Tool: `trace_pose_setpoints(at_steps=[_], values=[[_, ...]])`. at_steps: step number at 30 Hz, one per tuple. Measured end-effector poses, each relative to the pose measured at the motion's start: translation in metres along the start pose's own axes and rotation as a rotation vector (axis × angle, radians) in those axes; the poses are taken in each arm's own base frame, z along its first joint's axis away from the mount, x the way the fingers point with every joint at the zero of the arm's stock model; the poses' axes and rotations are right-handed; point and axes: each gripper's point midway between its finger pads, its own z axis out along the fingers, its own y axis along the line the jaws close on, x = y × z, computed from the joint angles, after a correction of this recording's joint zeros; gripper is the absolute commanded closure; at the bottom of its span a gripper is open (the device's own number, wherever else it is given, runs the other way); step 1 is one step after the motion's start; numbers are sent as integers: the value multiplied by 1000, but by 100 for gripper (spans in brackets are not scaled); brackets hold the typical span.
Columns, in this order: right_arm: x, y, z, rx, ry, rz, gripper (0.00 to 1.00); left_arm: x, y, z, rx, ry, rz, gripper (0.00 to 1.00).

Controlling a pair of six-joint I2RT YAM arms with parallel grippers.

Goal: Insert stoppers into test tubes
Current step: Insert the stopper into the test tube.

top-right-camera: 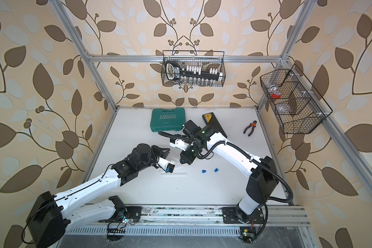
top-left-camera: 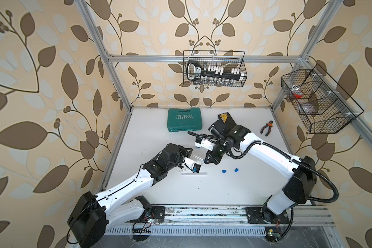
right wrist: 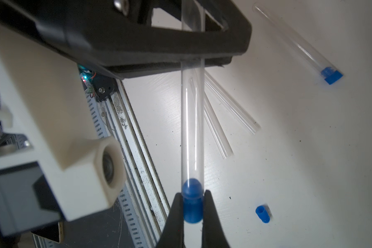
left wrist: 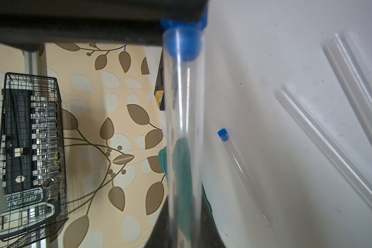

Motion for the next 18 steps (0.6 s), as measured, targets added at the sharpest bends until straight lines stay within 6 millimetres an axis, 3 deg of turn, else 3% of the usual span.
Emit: trace_pose_setpoints(at_steps=[17, 18], values=[[-7, 4, 0, -25, -26, 89, 100, 0, 3, -7, -11, 0, 39, 100], [-7, 4, 0, -26, -26, 92, 93, 0, 3, -8, -12, 1, 41, 100]])
